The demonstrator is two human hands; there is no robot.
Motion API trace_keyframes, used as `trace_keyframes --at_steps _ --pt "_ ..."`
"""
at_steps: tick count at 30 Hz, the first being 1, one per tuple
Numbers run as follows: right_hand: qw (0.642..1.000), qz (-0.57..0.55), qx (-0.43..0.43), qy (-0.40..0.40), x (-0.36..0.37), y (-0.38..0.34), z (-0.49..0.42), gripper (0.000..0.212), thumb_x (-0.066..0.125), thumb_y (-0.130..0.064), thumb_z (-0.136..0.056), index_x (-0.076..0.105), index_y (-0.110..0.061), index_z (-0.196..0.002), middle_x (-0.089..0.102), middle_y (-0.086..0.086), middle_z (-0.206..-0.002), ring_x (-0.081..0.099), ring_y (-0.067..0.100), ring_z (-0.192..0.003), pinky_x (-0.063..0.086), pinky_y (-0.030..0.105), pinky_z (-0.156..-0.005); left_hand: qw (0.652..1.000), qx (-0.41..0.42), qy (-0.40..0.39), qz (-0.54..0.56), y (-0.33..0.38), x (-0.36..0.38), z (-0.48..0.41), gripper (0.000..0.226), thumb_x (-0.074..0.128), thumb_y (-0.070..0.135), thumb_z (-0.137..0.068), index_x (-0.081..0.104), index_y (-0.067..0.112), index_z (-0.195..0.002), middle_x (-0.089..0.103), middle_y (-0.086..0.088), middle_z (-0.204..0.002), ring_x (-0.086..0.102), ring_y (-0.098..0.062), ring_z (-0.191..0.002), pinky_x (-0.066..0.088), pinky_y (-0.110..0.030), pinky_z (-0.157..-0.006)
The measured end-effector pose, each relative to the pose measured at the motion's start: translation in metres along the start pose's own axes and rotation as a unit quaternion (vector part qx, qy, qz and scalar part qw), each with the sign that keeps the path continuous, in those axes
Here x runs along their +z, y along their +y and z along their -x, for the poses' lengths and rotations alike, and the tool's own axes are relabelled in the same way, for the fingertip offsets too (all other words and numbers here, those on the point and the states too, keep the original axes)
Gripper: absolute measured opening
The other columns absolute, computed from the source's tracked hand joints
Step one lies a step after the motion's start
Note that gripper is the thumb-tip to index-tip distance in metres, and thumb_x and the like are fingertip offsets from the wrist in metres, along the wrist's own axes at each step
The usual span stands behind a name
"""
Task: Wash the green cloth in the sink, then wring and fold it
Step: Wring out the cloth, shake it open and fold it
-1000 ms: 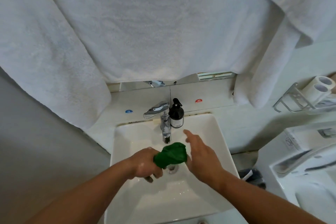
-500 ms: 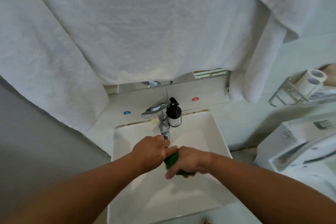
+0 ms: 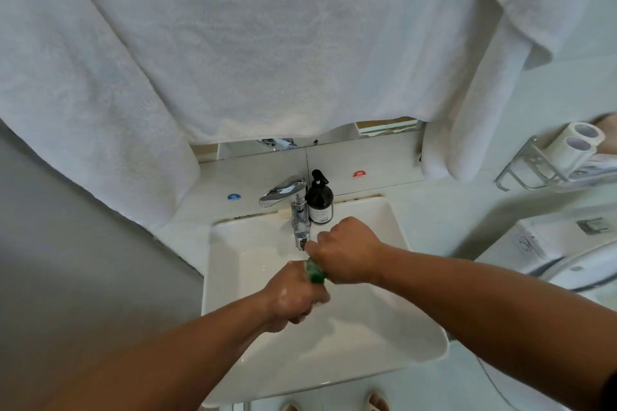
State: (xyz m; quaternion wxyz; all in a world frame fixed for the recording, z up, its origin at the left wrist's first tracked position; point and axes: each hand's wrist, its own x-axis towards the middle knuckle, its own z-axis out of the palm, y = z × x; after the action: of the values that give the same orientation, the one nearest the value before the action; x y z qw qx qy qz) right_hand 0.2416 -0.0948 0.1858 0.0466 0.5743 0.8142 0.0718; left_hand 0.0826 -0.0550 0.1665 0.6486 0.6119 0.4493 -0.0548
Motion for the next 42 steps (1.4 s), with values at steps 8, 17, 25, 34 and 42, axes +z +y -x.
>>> trace_keyframes --at_steps 8,17,25,34,42 --pt "0.994 -0.024 -0.061 0.087 0.004 0.019 -0.002 0.021 0.076 -0.023 -0.066 0.063 -0.015 -0.08 0.05 -0.001 -0.054 0.044 0.022 -0.036 0.034 0.022 -0.042 0.97 -0.049 -0.082 0.225 0.009 0.013 0.014 0.039 0.054 -0.007 -0.085 0.033 0.023 -0.071 0.014 -0.004 -0.072 0.014 -0.011 -0.049 0.012 -0.019 -0.038" --pt "0.985 -0.05 -0.035 0.161 0.002 0.017 0.007 0.015 0.06 -0.025 -0.077 0.05 -0.019 -0.086 0.052 -0.002 -0.056 0.044 0.019 -0.041 0.033 0.024 -0.047 0.943 -0.046 -0.215 0.25 0.005 -0.001 0.009 0.026 0.063 0.004 -0.081 0.044 0.02 -0.074 0.024 0.003 -0.062 0.022 -0.005 -0.042 0.014 -0.015 -0.036" --pt "0.865 -0.426 0.257 -0.067 0.004 -0.001 0.031 0.062 0.089 -0.036 -0.067 0.052 -0.036 -0.117 0.056 -0.01 -0.111 0.057 0.009 -0.093 0.051 0.019 -0.08 0.989 0.006 -0.082 0.124 -0.002 -0.05 0.014 0.042 0.077 0.026 -0.086 0.062 0.022 -0.124 0.071 -0.015 -0.106 0.063 -0.025 -0.076 0.049 -0.026 -0.053" --pt "0.553 -0.744 0.373 0.047 -0.019 0.015 0.048 0.025 0.065 -0.033 -0.095 0.07 -0.009 -0.102 0.075 0.015 -0.093 0.074 0.034 -0.08 0.061 0.045 -0.073 0.929 0.307 0.206 -0.026 0.005 -0.051 0.026 0.056 0.062 -0.023 -0.07 0.063 0.032 -0.079 0.066 0.016 -0.11 0.063 -0.011 -0.11 0.055 -0.022 -0.085" --pt "0.653 -0.637 0.356 0.203 -0.066 0.018 0.034 0.022 0.057 -0.035 -0.101 0.075 -0.024 -0.094 0.072 0.003 -0.087 0.072 0.02 -0.08 0.063 0.042 -0.063 0.963 0.249 0.095 0.042 0.033 -0.056 0.049 0.049 0.088 0.044 -0.068 0.056 0.038 -0.105 0.067 -0.001 -0.119 0.071 -0.019 -0.103 0.061 -0.039 -0.084"
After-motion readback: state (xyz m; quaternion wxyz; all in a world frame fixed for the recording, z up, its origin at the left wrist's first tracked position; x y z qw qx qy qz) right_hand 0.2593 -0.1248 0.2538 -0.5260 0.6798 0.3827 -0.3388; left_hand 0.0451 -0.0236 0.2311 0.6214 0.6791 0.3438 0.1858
